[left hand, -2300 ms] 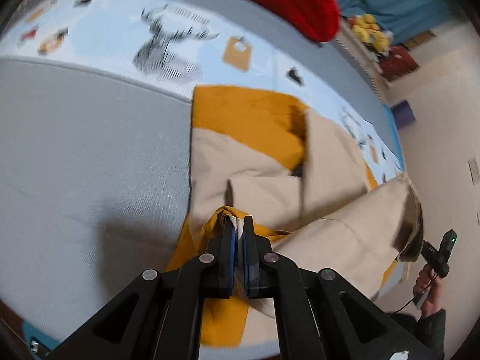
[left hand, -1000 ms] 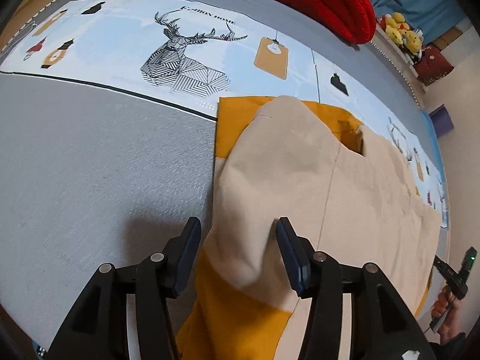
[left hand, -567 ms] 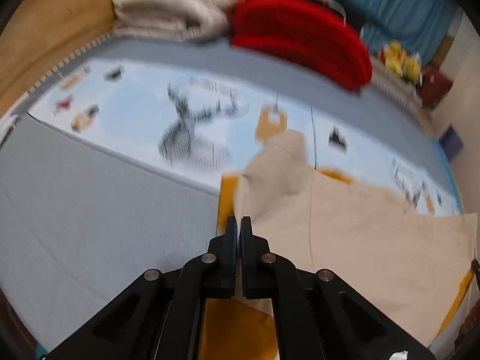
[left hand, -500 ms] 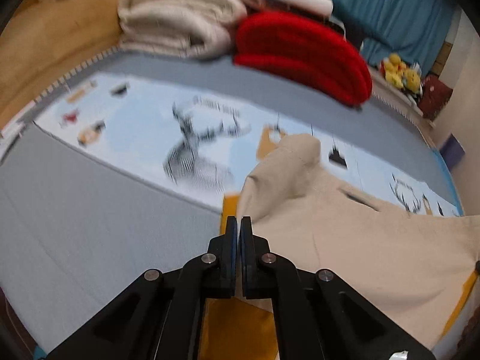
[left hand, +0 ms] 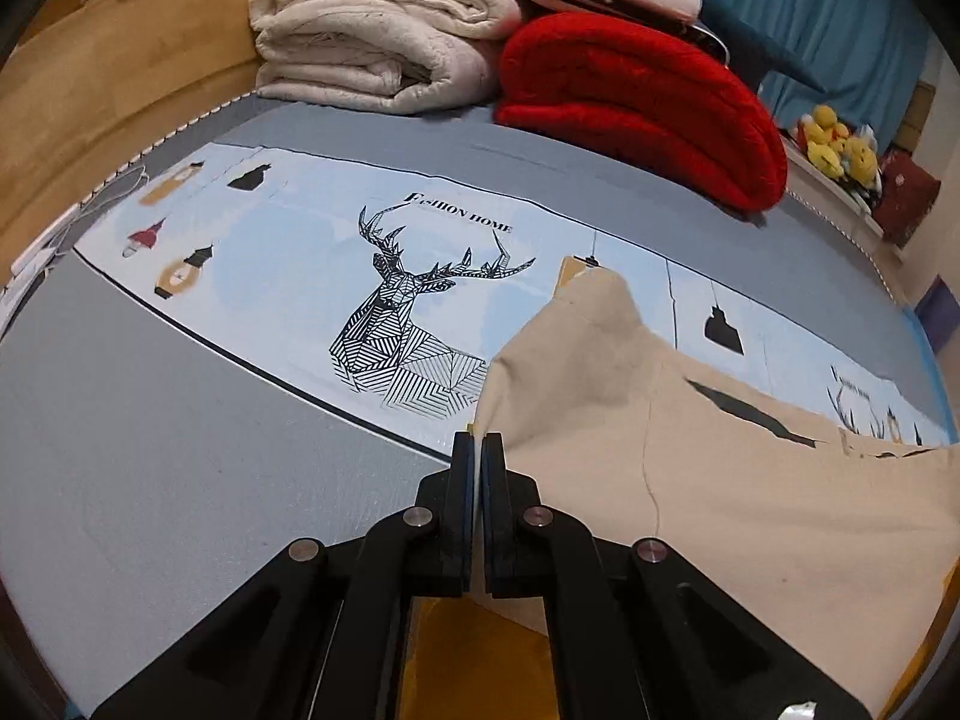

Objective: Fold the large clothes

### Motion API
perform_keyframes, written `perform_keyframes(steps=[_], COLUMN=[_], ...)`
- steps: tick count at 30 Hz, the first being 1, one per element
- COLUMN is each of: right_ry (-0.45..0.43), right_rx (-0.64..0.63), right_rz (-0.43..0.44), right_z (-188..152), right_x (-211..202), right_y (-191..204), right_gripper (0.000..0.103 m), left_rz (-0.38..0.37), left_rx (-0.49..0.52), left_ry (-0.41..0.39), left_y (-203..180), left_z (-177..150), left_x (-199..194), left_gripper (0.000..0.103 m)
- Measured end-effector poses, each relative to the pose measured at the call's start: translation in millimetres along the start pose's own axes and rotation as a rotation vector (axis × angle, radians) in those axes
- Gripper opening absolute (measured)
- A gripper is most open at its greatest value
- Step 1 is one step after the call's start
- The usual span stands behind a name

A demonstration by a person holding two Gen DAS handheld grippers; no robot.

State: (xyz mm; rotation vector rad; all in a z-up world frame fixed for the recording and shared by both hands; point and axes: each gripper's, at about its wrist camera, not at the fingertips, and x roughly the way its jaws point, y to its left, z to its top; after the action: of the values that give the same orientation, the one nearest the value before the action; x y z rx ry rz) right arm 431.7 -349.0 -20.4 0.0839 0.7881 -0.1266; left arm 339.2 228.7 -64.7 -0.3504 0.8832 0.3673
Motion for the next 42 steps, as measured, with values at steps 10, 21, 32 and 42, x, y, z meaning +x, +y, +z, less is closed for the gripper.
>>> perform_keyframes(steps=[10, 21, 32, 42], right_ry=[0.226, 0.139, 0.259, 0.626], right_rx=[-0.073, -0.045, -0.404, -0.479], right_rz=[-0.156, -0.212, 0.087, 0.013], right_z=[-23.7, -9.0, -63.9, -133.5], right_x=[60.2, 23.3, -32.9, 8.0], right_y=[8.0, -7.6, 24.2, -27.6], right_gripper=[0.003, 0.034, 0.034, 0.034], left_rz=[-0.005, 0.117, -0.209, -0.267], left_rx=[-0.109, -0.097, 0.252, 0.621], left_ry=[0.226, 0.065, 0.206, 0.546], left_y=[15.0, 17.5, -46.9, -43.2], left_z=[-16.5, 3.3, -37.8, -115.6], left_x=[57.9, -2.7, -38.0, -23.0], left_gripper=[0.017, 0.047, 0.026, 0.022])
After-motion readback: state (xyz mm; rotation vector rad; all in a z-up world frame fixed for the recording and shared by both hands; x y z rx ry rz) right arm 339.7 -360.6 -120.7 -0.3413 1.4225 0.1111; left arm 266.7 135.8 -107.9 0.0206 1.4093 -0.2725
